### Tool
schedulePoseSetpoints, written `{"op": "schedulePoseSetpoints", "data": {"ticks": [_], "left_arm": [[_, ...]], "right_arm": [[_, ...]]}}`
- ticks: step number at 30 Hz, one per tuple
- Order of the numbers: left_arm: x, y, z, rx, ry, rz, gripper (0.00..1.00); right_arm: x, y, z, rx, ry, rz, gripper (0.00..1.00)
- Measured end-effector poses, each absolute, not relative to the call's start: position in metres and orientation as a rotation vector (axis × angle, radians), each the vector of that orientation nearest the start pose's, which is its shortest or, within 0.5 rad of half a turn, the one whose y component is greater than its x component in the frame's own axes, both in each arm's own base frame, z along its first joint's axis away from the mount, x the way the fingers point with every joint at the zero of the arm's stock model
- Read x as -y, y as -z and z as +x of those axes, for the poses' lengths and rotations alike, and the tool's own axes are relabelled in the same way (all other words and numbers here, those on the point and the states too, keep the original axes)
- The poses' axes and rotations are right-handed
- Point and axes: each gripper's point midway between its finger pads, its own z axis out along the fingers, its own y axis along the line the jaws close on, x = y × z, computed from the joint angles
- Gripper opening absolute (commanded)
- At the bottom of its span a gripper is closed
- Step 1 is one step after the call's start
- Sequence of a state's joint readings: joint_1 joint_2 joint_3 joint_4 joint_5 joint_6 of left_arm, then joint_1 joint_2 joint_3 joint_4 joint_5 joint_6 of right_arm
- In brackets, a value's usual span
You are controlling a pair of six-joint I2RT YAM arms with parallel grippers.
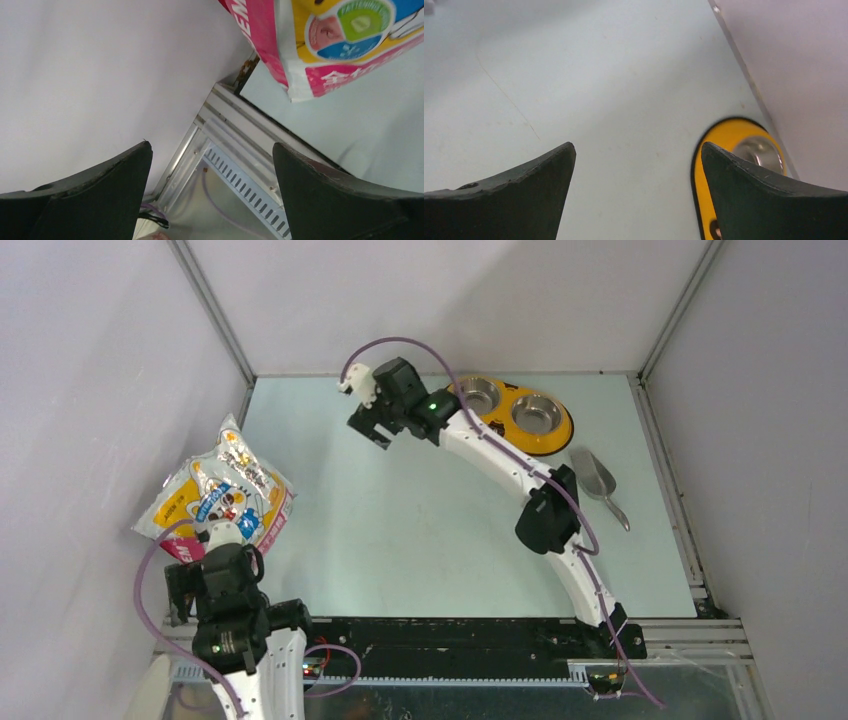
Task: Serve the pet food
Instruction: Move the pet food bag to the center of the board.
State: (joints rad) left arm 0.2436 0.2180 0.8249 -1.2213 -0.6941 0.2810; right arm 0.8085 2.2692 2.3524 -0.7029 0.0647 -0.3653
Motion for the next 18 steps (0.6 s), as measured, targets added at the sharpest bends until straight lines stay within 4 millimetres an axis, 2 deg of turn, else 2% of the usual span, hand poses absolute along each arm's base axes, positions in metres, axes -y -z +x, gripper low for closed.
{"op": "schedulePoseSetpoints", "data": {"ticks": [2, 4, 7, 9, 12, 15, 18], "left_arm": [[-0.138, -0.198, 0.039, -2.219, -1.084, -0.355, 0.98], [-0.140, -0.190, 0.036, -2.252, -1.123, -0.354, 0.98], [-0.142, -0.190, 0.033, -2.251, -1.139, -0.361, 0.98], [-0.140, -0.199, 0.032, -2.210, -1.120, -0.369, 0.98], [-0.134, -0.239, 0.028, -2.092, -1.063, -0.389, 0.98], [-0.128, -0.294, 0.026, -1.973, -1.000, -0.399, 0.98], [-0.121, -0.343, 0.040, -1.912, -0.930, -0.358, 0.98]], "right_arm": [[-0.442, -0.216, 0.436, -1.811, -0.202, -1.189, 1.00], [-0.453, -0.211, 0.432, -1.801, -0.218, -1.192, 1.00], [-0.461, -0.204, 0.431, -1.800, -0.238, -1.190, 1.00], [-0.460, -0.200, 0.434, -1.812, -0.240, -1.182, 1.00], [-0.453, -0.194, 0.441, -1.844, -0.251, -1.160, 1.00], [-0.438, -0.187, 0.451, -1.897, -0.271, -1.125, 1.00], [-0.419, -0.181, 0.461, -1.960, -0.290, -1.085, 1.00]]}}
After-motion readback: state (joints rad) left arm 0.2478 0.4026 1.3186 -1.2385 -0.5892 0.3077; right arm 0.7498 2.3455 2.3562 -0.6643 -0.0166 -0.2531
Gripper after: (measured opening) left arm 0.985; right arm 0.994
